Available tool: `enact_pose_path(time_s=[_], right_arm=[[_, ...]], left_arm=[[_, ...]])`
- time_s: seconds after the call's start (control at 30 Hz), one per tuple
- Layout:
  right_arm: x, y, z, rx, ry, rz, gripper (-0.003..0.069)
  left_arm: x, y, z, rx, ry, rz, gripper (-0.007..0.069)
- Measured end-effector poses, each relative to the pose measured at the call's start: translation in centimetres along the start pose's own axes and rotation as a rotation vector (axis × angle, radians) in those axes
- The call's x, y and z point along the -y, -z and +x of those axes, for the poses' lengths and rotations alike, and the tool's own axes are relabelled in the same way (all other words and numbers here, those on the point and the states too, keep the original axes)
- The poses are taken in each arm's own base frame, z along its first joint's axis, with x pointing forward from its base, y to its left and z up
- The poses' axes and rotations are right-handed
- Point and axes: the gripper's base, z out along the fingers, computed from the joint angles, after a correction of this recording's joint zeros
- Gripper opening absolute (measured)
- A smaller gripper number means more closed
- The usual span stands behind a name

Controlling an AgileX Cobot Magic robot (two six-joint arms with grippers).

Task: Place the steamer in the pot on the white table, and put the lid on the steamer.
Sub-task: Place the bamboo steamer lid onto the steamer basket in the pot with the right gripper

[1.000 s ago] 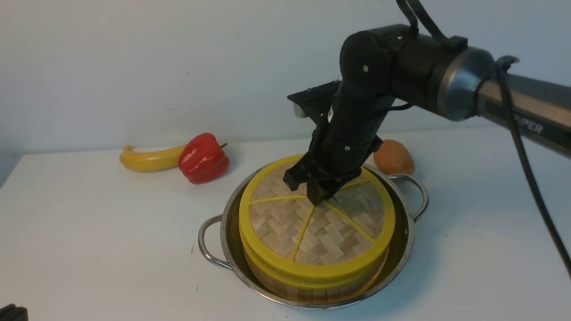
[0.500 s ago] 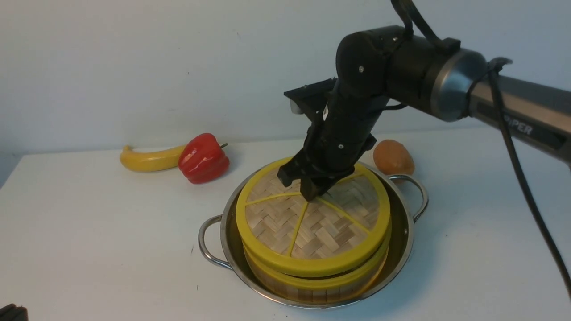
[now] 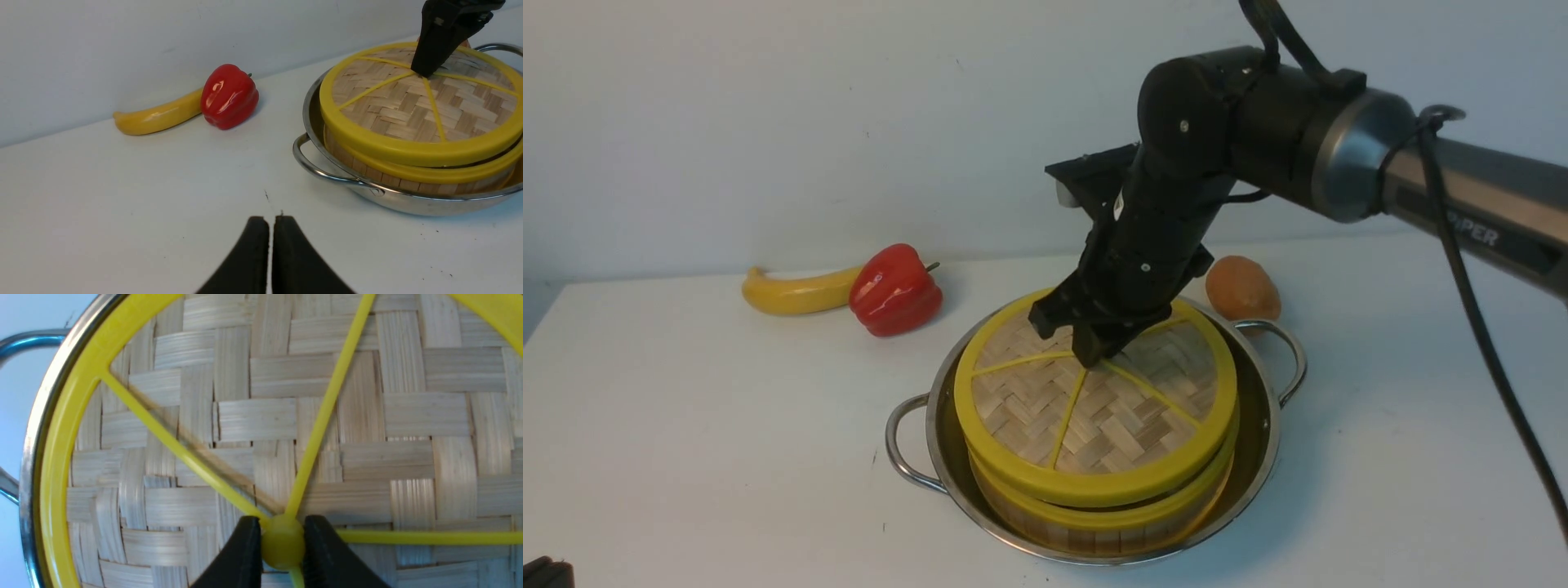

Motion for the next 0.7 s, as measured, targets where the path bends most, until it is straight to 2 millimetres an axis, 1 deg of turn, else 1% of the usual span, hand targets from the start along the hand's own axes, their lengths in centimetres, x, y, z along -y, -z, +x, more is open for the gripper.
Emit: enact_pose_path(time_s=[0.2, 0.27, 0.37, 0.4, 0.7], right_arm=[[0.0, 0.9, 0.2, 0.01, -0.008, 0.013, 0.0144], [0.0, 0.9, 0.5, 0.005, -0.009, 0.013, 0.0144], [0.1, 0.0, 1.2, -0.027, -0.015, 0.015, 0.0144], [0.1, 0.1, 1.3, -0.027, -0.015, 0.016, 0.0144], [0.2, 0.1, 1.4, -0.02, 0.004, 0.031, 0.0144]], left_arm=[[0.0, 0.0, 0.0, 0.001, 0.0, 0.0, 0.001], [0.0, 0.0, 0.0, 0.001, 0.0, 0.0, 0.001], [0.0, 0.0, 0.0, 0.001, 0.0, 0.0, 0.001], [0.0, 0.0, 0.0, 0.001, 0.0, 0.0, 0.001], [0.0, 0.0, 0.0, 0.001, 0.0, 0.0, 0.001]])
